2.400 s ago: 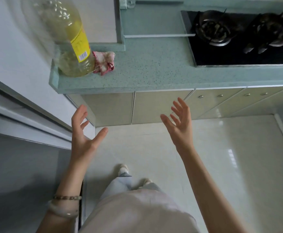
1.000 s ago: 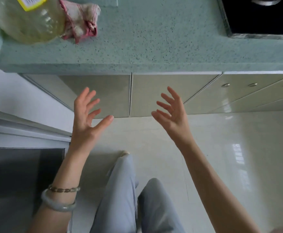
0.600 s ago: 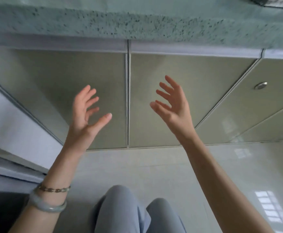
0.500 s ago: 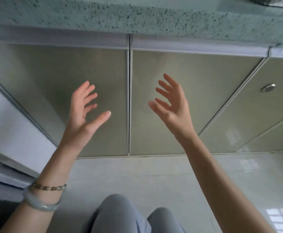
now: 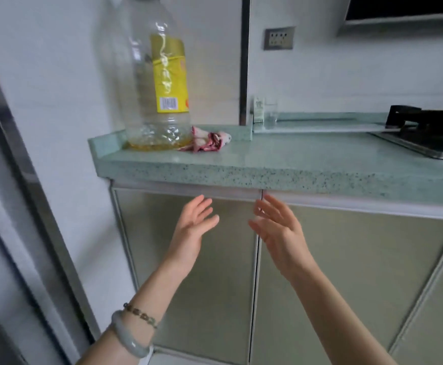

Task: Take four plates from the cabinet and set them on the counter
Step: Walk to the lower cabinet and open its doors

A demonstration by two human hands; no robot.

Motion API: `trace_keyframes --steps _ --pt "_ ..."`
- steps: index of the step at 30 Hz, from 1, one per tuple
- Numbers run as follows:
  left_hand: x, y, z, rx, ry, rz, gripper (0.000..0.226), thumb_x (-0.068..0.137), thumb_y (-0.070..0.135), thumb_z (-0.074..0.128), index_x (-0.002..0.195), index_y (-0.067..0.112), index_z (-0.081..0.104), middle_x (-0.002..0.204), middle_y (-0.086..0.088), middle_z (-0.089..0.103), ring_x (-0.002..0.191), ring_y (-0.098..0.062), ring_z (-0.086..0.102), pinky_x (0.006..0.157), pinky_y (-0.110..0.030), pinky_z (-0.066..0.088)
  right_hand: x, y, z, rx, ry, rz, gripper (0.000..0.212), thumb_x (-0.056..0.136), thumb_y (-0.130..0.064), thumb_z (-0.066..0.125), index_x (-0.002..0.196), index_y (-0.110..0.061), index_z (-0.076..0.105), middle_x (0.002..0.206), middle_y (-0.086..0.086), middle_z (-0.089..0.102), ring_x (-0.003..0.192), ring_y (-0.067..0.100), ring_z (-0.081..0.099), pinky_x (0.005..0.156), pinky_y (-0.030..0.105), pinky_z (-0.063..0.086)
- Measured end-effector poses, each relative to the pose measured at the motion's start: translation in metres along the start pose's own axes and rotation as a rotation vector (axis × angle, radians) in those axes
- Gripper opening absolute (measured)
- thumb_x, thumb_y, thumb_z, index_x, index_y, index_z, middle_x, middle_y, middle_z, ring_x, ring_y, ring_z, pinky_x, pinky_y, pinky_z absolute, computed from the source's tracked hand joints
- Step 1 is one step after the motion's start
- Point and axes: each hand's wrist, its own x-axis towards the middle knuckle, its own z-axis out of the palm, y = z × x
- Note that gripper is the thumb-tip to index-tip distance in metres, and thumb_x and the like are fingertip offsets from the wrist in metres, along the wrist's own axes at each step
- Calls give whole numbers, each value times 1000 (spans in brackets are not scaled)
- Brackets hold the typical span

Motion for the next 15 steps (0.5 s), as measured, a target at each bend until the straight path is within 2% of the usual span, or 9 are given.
trace_keyframes --steps 2,5,9,13,15 --pt "7 7 2 -238 53 -129 43 87 -1 54 126 14 48 136 -8 53 116 -12 55 88 -27 47 7 2 15 179 37 109 47 85 15 49 121 -14 55 126 12 57 108 19 59 95 41 47" --pt "14 15 2 -475 68 -275 43 92 6 49 134 5 45 131 -10 57 117 -16 54 86 -30 48 17 4 29 420 63 210 48 87 16 46 129 -7 46 122 17 56 104 22 60 84 38 52" --pt "17 21 8 -576 90 -349 37 92 14 51 126 0 51 129 -15 59 119 -24 54 91 -37 48 25 -1 36 529 83 271 55 87 14 45 138 -5 38 133 18 50 111 26 57 86 40 50" --pt "17 24 10 -613 81 -344 40 87 15 56 124 0 54 127 -14 61 120 -25 55 89 -37 49 29 -8 39 543 87 273 43 88 14 40 123 -8 51 141 14 47 123 24 51 93 39 46" --pt "16 25 11 -599 64 -340 40 86 15 57 123 1 56 127 -12 62 121 -24 55 91 -37 49 29 -9 40 529 87 268 50 88 15 37 134 -5 45 144 12 45 127 23 48 94 38 45"
